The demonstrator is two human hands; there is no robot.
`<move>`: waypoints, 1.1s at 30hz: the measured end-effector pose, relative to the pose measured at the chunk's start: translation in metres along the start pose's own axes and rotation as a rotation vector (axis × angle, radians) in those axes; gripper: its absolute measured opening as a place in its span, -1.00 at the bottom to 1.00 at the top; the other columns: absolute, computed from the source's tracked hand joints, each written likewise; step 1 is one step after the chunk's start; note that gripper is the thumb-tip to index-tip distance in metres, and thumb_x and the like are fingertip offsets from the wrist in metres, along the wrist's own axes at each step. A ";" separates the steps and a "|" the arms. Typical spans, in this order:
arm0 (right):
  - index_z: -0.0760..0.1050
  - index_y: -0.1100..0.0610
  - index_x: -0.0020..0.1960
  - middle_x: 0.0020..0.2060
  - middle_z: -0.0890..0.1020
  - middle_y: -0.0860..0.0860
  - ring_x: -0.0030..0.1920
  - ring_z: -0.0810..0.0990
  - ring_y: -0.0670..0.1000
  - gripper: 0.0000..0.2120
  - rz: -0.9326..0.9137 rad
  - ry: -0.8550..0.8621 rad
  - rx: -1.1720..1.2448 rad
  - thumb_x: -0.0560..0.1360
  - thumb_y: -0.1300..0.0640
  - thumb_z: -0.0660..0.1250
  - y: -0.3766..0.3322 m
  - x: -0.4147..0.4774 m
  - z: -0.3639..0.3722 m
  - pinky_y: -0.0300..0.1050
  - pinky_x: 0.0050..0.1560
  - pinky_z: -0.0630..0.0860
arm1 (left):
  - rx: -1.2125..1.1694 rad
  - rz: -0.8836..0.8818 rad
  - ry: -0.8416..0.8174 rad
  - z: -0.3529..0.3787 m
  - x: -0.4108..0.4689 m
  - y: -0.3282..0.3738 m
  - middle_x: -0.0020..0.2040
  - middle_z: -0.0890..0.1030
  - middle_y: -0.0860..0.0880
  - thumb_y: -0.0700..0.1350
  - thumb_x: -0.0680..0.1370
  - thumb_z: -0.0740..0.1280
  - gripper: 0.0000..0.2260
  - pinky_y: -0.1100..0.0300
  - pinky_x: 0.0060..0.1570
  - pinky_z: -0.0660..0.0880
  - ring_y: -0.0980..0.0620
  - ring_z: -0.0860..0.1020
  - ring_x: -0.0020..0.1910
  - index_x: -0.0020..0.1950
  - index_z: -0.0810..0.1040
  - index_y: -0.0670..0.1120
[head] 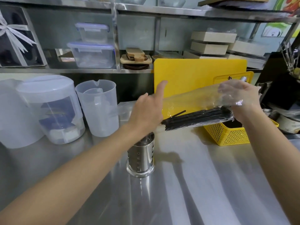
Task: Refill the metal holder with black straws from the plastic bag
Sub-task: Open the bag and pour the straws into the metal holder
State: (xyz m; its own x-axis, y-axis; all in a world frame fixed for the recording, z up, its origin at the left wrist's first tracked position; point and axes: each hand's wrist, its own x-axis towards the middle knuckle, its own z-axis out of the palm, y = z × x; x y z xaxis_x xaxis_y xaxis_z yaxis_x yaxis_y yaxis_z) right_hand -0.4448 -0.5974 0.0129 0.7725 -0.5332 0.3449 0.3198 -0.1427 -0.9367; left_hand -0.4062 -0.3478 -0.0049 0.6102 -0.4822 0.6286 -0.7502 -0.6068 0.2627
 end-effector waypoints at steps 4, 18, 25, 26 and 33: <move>0.57 -0.02 -0.32 -0.34 0.66 -0.14 -0.21 0.60 -0.07 -0.83 -0.052 -0.012 -0.054 0.38 0.23 0.35 0.000 0.003 0.005 -0.13 -0.12 0.50 | -0.057 -0.050 0.055 -0.007 0.015 -0.005 -0.04 0.54 -0.14 -0.31 0.47 0.21 -0.65 -0.10 0.02 0.44 -0.14 0.50 -0.05 0.24 0.31 -0.17; 0.57 0.05 -0.24 -0.40 0.66 -0.12 -0.30 0.62 -0.14 -0.95 0.021 -0.090 -0.108 0.39 0.13 0.42 0.026 0.007 -0.008 -0.10 -0.11 0.47 | -0.268 -0.284 -0.225 0.011 0.045 -0.013 -0.30 0.63 0.03 -0.10 0.53 0.30 -0.69 0.24 -0.41 0.31 0.17 0.50 -0.38 -0.42 0.51 -0.11; 0.61 0.05 -0.14 -0.09 0.67 0.02 0.06 0.58 0.09 -0.80 0.171 -0.174 -0.123 0.37 -0.07 0.39 0.052 -0.003 -0.018 0.10 0.09 0.40 | -0.291 -0.352 -0.182 0.013 0.044 -0.024 -0.48 0.40 0.07 -0.09 0.54 0.29 -0.70 0.20 -0.37 0.29 0.05 0.40 -0.43 -0.38 0.53 -0.15; 0.61 0.05 -0.13 -0.09 0.65 0.00 0.05 0.56 0.07 -0.78 0.189 -0.187 -0.109 0.37 -0.08 0.37 0.056 -0.005 -0.020 0.09 0.06 0.39 | -0.292 -0.352 -0.175 0.013 0.043 -0.025 -0.47 0.42 0.11 -0.10 0.54 0.29 -0.74 0.22 -0.38 0.29 0.09 0.41 -0.41 -0.31 0.58 -0.16; 0.64 0.06 -0.22 -0.28 0.65 -0.06 -0.13 0.56 -0.01 -0.83 0.153 -0.116 -0.065 0.47 0.04 0.33 0.073 -0.012 -0.027 -0.06 -0.06 0.51 | -0.296 -0.352 -0.138 0.013 0.039 -0.030 -0.47 0.42 0.05 -0.05 0.52 0.31 -0.73 0.21 -0.39 0.26 0.11 0.39 -0.45 -0.31 0.57 -0.18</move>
State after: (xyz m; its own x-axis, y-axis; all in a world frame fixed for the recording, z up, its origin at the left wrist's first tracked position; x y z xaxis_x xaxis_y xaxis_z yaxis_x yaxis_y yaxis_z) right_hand -0.4457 -0.6244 -0.0617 0.8688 -0.4533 0.1993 0.1605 -0.1229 -0.9794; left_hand -0.3563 -0.3565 0.0027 0.8530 -0.3713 0.3668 -0.5204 -0.5516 0.6518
